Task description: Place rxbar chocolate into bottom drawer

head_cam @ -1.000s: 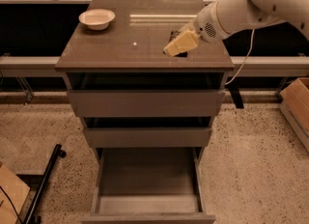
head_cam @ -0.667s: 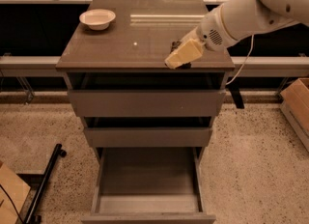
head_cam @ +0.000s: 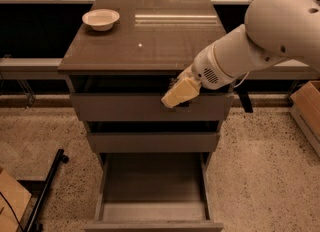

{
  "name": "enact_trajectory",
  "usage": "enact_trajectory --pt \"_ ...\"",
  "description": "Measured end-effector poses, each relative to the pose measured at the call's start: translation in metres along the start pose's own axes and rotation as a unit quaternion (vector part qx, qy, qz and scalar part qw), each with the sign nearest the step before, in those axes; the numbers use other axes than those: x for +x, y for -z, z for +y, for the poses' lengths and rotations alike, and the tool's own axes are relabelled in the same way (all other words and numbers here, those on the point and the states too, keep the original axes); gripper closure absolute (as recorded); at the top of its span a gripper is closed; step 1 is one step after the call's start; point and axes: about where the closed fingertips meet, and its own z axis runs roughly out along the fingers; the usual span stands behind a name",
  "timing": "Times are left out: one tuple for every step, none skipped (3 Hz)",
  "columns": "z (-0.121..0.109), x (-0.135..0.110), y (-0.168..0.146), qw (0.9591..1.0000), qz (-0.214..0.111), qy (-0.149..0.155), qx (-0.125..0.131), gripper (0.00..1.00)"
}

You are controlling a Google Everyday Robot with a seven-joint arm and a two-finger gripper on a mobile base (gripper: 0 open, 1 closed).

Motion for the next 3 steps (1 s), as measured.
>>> enact_trajectory --pt "0.0 0.0 0.0 1.0 0.0 0.0 0.0 1.0" --pt "0.021 0.021 -0.032 0.9994 -0.006 -0.012 -0.031 1.0" --pt "0.056 0.061 -0.088 0.9951 -0.042 -0.043 -0.078 1.0"
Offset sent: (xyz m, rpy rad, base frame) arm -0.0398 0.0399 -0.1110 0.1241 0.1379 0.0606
